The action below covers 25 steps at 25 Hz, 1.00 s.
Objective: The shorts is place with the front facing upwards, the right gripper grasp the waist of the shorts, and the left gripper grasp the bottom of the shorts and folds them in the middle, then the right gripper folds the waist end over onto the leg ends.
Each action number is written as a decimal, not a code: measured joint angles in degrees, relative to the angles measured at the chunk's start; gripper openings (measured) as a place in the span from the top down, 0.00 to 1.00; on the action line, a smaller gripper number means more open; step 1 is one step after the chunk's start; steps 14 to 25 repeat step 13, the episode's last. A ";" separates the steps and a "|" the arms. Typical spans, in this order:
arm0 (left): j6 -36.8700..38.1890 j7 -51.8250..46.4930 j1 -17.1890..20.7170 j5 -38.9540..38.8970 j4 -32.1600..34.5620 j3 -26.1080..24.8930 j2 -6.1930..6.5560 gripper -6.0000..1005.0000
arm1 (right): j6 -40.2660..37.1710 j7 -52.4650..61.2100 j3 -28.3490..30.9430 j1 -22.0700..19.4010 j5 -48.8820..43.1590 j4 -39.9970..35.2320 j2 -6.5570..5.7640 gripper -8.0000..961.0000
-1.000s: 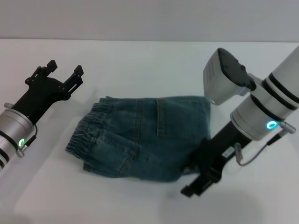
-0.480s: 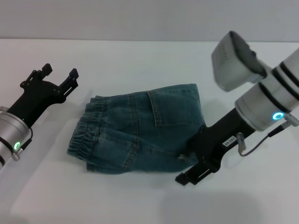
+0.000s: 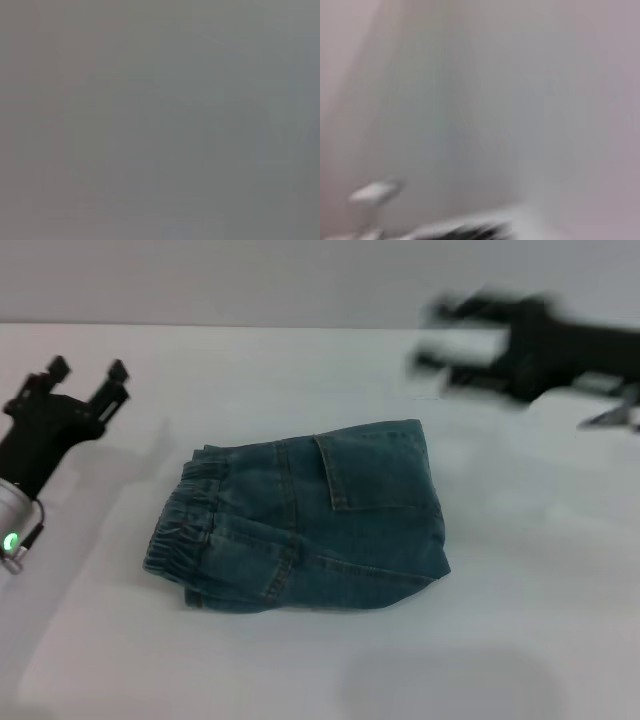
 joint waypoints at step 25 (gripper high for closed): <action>17.11 2.68 8.11 0.02 -1.37 -9.95 -0.28 0.20 | 10.37 -64.55 10.34 -4.60 63.07 38.09 0.16 0.32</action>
